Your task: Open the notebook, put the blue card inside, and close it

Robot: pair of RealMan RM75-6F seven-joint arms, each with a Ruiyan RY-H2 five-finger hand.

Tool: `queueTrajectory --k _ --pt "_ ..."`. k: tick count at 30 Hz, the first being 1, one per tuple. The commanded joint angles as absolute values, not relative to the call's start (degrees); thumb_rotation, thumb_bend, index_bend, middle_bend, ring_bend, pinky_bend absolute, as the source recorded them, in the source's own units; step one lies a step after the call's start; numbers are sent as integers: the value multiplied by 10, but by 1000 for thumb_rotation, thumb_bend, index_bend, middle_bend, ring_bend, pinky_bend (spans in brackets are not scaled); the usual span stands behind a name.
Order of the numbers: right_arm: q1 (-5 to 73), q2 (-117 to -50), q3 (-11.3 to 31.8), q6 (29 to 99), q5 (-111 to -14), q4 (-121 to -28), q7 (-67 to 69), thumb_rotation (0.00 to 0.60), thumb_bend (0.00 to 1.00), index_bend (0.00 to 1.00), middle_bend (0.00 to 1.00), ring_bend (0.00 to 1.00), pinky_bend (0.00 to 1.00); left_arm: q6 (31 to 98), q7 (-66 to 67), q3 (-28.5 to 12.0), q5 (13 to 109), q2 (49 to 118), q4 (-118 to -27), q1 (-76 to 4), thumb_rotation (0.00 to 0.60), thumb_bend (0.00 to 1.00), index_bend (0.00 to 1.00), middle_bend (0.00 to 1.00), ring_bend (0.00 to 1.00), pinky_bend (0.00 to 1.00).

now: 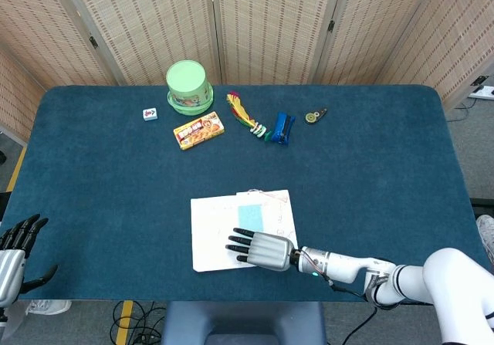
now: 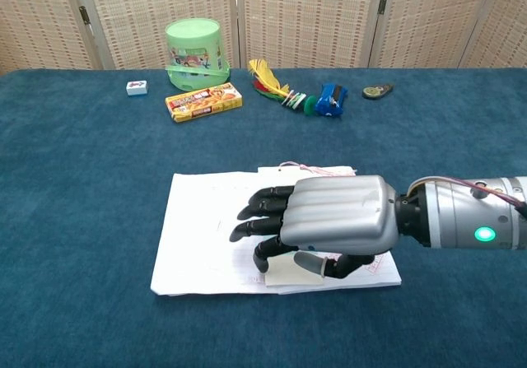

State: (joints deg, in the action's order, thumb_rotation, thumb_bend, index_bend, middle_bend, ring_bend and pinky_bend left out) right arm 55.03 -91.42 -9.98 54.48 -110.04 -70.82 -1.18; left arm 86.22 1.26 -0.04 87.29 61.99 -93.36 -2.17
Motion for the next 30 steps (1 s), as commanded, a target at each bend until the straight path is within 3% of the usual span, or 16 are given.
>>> queueTrajectory --k 1,30 --pt "552 -917 -99 544 -1100 -706 -11 600 698 324 72 0 0 862 11 0 873 621 -932 -21 600 277 122 89 110 171" --pt "542 -892 -122 541 -1098 -725 -25 600 698 325 72 0 0 859 8 0 874 626 -926 -23 600 277 122 89 110 171"
